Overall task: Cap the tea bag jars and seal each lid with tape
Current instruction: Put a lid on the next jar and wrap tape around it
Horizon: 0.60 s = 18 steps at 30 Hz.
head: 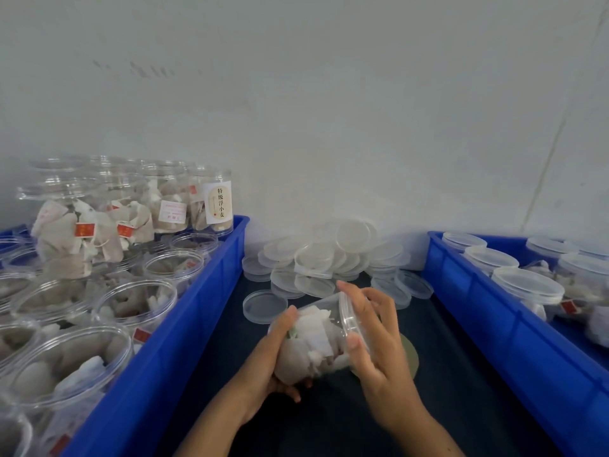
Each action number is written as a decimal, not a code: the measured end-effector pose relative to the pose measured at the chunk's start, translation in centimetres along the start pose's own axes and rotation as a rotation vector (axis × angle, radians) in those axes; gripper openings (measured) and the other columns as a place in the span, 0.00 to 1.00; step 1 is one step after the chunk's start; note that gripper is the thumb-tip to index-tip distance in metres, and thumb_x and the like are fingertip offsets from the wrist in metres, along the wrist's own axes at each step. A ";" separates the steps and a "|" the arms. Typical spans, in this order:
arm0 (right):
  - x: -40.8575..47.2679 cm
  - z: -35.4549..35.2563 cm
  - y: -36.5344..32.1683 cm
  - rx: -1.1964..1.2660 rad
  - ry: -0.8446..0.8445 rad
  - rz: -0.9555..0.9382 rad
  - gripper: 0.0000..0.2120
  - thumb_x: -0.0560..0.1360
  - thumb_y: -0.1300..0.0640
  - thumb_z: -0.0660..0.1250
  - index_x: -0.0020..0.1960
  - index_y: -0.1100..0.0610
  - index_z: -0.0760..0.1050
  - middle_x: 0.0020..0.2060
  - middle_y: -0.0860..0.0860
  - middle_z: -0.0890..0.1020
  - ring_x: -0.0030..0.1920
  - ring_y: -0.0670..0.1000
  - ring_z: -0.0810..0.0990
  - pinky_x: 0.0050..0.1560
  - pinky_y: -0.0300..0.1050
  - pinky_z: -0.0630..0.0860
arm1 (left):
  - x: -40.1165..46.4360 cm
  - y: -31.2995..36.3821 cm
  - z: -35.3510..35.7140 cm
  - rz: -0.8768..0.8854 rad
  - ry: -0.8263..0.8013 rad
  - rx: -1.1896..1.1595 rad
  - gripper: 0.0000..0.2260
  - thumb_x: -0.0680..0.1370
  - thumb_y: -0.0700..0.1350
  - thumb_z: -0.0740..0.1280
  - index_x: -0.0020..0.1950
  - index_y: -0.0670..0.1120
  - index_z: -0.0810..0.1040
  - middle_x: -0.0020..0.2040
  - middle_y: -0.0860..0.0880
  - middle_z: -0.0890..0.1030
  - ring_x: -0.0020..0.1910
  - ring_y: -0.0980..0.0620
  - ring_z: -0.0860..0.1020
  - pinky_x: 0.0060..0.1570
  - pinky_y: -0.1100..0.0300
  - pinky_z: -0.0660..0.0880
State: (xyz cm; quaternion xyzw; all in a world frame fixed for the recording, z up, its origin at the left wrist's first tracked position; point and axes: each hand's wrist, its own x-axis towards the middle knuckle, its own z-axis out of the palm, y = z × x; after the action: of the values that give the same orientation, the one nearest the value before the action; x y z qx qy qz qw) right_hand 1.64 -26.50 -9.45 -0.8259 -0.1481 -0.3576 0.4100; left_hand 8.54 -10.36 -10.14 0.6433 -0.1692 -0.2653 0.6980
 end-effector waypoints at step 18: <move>-0.3 -1.0 -0.9 0.046 -0.106 0.010 0.32 0.76 0.32 0.51 0.77 0.42 0.52 0.74 0.37 0.57 0.75 0.42 0.55 0.67 0.43 0.58 | -0.7 0.0 1.1 0.087 0.060 -0.239 0.24 0.68 0.63 0.66 0.53 0.46 0.83 0.44 0.39 0.84 0.37 0.47 0.81 0.33 0.58 0.77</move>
State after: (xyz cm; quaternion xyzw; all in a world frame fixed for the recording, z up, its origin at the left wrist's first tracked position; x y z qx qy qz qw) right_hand 0.47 -26.67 -8.70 -0.8348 -0.1736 -0.3077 0.4222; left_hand 7.37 -10.82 -9.96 0.5553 -0.1431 -0.2337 0.7852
